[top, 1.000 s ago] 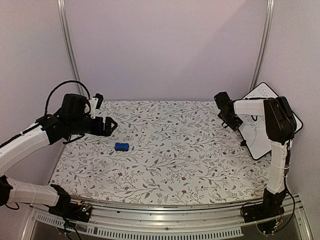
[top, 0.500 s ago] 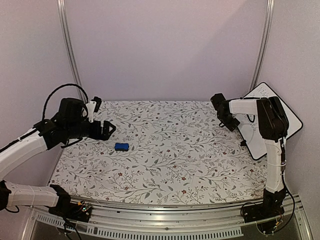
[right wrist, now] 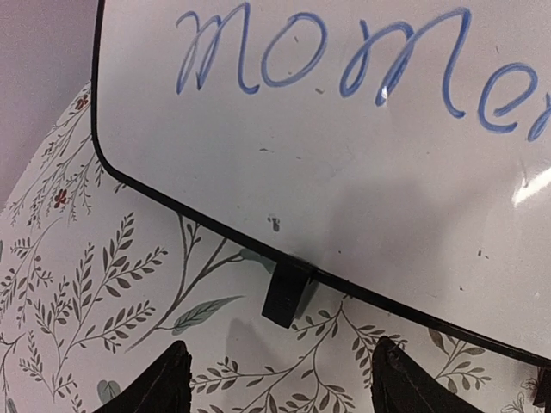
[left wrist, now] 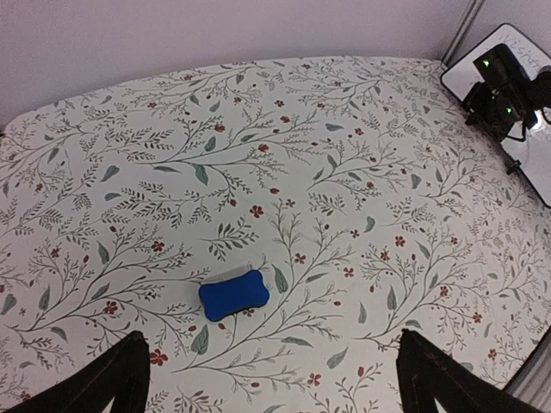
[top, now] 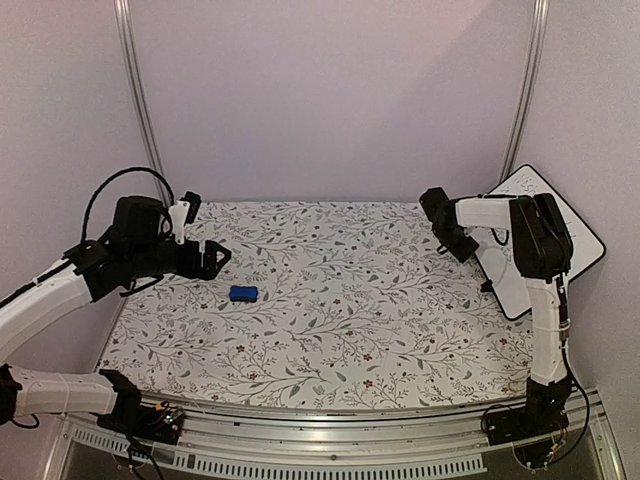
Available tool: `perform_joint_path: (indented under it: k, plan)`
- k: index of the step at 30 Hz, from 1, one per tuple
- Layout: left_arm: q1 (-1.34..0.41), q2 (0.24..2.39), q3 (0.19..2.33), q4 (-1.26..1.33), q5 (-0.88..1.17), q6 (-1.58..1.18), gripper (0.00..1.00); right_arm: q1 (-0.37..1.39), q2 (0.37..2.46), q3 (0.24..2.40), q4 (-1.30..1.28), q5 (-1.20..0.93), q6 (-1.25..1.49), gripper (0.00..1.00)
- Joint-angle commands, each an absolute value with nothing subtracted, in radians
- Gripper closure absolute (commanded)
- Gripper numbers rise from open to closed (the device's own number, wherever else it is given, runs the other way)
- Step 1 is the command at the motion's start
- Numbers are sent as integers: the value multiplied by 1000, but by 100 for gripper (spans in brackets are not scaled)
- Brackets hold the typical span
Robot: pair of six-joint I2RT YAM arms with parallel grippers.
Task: Erase the whiteboard
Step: Move the whiteboard to the center of the board.
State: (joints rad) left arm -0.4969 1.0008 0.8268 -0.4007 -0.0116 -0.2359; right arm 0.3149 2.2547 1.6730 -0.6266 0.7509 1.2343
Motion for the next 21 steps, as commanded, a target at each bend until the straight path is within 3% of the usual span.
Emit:
perform_joint_path:
  k: [1,16,21]
  plan:
    - [-488,982,812,-374,14,-226,1,301,2290,1715,-644,765,1245,30]
    - [-485,955,803,-354,30,-229,1,263,2324,1740,-651,734,1244,31]
    - [-482,959,802,-353,32,-231,1,254,2337,1755,-650,713,1231,45]
